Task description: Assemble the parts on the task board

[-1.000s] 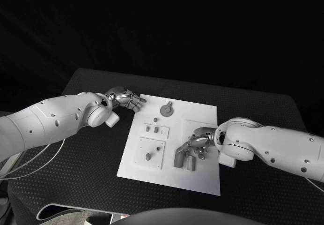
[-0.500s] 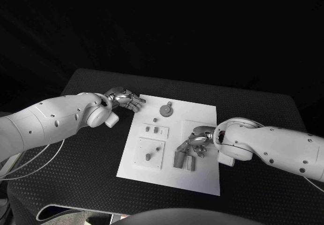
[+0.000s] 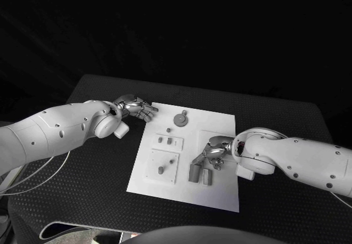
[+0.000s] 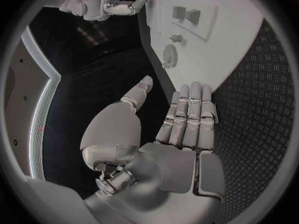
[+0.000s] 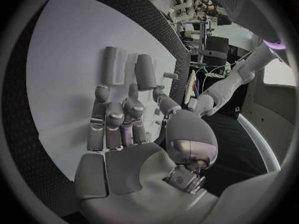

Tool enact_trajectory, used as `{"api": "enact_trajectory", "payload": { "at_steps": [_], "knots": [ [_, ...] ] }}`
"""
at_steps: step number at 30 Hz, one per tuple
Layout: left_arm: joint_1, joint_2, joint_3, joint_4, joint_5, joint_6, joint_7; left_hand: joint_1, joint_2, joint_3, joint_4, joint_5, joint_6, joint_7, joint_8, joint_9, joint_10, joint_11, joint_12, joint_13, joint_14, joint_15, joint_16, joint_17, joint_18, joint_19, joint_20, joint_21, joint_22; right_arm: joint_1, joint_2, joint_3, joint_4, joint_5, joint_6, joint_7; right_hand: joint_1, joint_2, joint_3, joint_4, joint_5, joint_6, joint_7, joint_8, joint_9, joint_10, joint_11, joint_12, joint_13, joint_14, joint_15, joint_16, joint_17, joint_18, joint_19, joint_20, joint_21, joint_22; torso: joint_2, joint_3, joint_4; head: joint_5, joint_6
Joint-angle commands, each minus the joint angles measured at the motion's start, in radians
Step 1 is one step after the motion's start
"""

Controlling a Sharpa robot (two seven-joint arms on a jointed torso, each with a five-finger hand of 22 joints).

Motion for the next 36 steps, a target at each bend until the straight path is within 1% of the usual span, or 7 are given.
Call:
{"api": "enact_trajectory", "payload": {
  "at_steps": [1, 4, 8, 12, 14, 21, 36],
  "knots": [
    [0.000, 0.001, 0.000, 0.001, -0.003, 0.015, 0.003, -0.006, -0.004, 0.000, -0.003, -0.006, -0.004, 0.002, 0.000, -0.001, -0.009, -0.001, -0.001, 0.000, -0.007, 0.003, -0.004, 0.002, 0.005, -0.008, -0.002, 0.000, -0.002, -0.002, -0.005, -0.001, 0.007, -0.064, -0.066, 0.046, -0.011, -0.035, 0.015, 0.021, -0.004, 0.004, -0.001, 0.000, -0.002, 0.004, 0.000, -0.002, -0.002, -0.001, -0.005, 0.003, -0.002, 0.006, 0.009, 0.001, 0.001, 0.016, 0.000, -0.0003, 0.0005, -0.001, 0.001],
    [0.000, 0.001, 0.000, 0.002, -0.003, 0.015, 0.003, -0.007, -0.004, 0.000, -0.003, -0.006, -0.004, 0.002, 0.000, -0.001, -0.009, -0.001, -0.001, 0.000, -0.007, 0.003, -0.004, 0.002, 0.005, -0.008, -0.002, 0.000, -0.002, -0.002, -0.015, -0.001, 0.016, -0.070, -0.095, 0.052, -0.018, -0.092, 0.043, 0.061, -0.003, -0.002, 0.000, -0.003, -0.001, 0.000, 0.002, -0.005, -0.003, -0.001, -0.005, 0.000, -0.004, 0.006, 0.011, -0.001, -0.001, 0.015, 0.000, -0.0001, 0.0001, 0.000, 0.002],
    [0.000, 0.000, 0.000, 0.002, -0.003, 0.015, 0.003, -0.007, -0.004, 0.000, -0.003, -0.006, -0.004, 0.002, 0.000, -0.001, -0.009, -0.001, -0.001, 0.000, -0.007, 0.003, -0.004, 0.002, 0.005, -0.008, -0.002, 0.000, -0.002, -0.002, -0.031, -0.001, 0.038, -0.094, -0.069, 0.036, -0.035, -0.165, 0.083, 0.136, -0.003, -0.015, 0.005, -0.007, 0.003, -0.012, 0.005, -0.009, -0.003, -0.007, -0.003, -0.003, -0.005, 0.006, 0.008, 0.001, -0.005, 0.015, 0.000, -0.0007, -0.0001, 0.000, 0.002],
    [0.000, 0.000, 0.000, 0.003, -0.003, 0.016, 0.003, -0.007, -0.004, 0.000, -0.003, -0.006, -0.004, 0.002, 0.000, -0.001, -0.009, -0.001, -0.001, 0.000, -0.007, 0.003, -0.004, 0.002, 0.005, -0.008, -0.002, 0.000, -0.002, -0.002, -0.039, -0.001, 0.053, -0.129, -0.048, 0.018, -0.088, -0.202, 0.084, 0.193, -0.003, -0.027, 0.009, -0.010, 0.006, -0.026, 0.009, -0.015, -0.004, -0.019, 0.002, -0.008, -0.005, 0.006, -0.005, 0.006, -0.011, 0.016, 0.000, -0.0012, -0.0011, -0.001, 0.003],
    [0.000, 0.000, 0.000, 0.003, -0.003, 0.016, 0.003, -0.007, -0.004, 0.000, -0.003, -0.006, -0.004, 0.002, 0.000, -0.001, -0.009, -0.001, -0.001, 0.000, -0.007, 0.003, -0.004, 0.003, 0.005, -0.008, -0.002, 0.000, -0.002, -0.002, -0.041, -0.001, 0.066, -0.173, -0.029, 0.013, -0.121, -0.211, 0.077, 0.219, -0.004, -0.030, 0.010, -0.010, 0.009, -0.030, 0.010, -0.016, -0.004, -0.023, 0.002, -0.008, -0.005, 0.006, -0.011, 0.007, -0.013, 0.017, 0.000, -0.0009, -0.0008, 0.000, 0.003],
    [0.000, -0.002, 0.000, 0.004, -0.003, 0.016, 0.002, -0.007, -0.004, 0.000, -0.003, -0.006, -0.004, 0.002, 0.000, -0.001, -0.009, -0.001, -0.001, 0.000, -0.007, 0.003, -0.004, 0.003, 0.005, -0.008, -0.002, 0.000, -0.002, -0.012, -0.044, -0.001, 0.096, -0.269, -0.012, -0.004, -0.140, -0.210, 0.052, 0.220, -0.004, -0.031, 0.008, -0.007, 0.016, -0.031, 0.008, -0.014, -0.002, -0.028, 0.001, -0.004, -0.002, 0.006, -0.018, 0.005, -0.011, 0.020, 0.000, -0.0004, -0.0004, -0.001, 0.000],
    [0.000, -0.002, 0.000, 0.005, -0.004, 0.020, 0.000, -0.007, -0.004, 0.000, -0.003, -0.006, -0.004, 0.001, 0.001, -0.001, -0.009, -0.001, 0.000, 0.000, -0.007, 0.003, -0.005, 0.004, 0.005, -0.008, -0.002, 0.000, -0.002, -0.029, -0.017, -0.006, 0.089, -0.408, -0.057, -0.070, -0.126, -0.197, 0.054, 0.221, -0.003, -0.010, -0.004, 0.009, 0.033, -0.006, -0.004, 0.000, 0.001, -0.006, -0.010, 0.009, -0.001, 0.006, 0.004, -0.009, 0.007, 0.020, 0.000, -0.0010, 0.0000, -0.004, -0.001]
  ]
}}
